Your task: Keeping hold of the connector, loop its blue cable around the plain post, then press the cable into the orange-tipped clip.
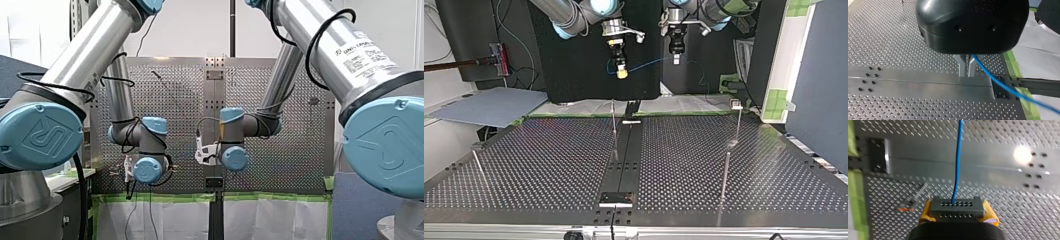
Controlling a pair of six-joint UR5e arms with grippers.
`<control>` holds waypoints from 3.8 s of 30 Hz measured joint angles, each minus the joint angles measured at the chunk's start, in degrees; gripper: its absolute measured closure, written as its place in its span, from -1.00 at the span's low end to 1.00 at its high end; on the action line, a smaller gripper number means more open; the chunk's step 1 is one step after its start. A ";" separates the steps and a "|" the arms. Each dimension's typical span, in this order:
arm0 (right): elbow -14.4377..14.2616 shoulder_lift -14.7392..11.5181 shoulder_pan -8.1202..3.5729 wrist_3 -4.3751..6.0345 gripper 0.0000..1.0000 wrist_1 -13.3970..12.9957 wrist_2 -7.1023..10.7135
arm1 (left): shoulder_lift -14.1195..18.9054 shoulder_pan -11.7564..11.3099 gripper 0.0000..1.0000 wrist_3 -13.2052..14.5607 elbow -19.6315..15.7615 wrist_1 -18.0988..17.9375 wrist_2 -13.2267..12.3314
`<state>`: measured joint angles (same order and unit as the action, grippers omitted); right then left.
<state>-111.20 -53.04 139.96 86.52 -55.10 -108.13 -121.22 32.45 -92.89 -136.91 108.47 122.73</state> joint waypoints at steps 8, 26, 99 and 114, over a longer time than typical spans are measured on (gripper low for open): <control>1.16 3.94 0.87 0.07 1.00 5.10 -0.24 | -0.01 0.00 0.83 0.00 0.00 0.00 0.00; 3.04 1.28 -0.37 4.73 1.00 8.58 0.16 | 4.87 -3.05 1.00 -0.75 -1.38 4.90 4.67; 32.82 -16.36 -9.08 12.73 1.00 33.23 15.14 | 39.64 -21.05 1.00 -7.23 35.90 45.46 4.88; 36.16 -14.67 -8.99 12.53 1.00 32.61 15.95 | 32.78 -29.91 1.00 -9.22 41.31 51.10 -3.98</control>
<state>-75.04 -67.72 130.97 99.05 -22.49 -92.18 -88.44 2.54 -102.12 -95.60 159.57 118.75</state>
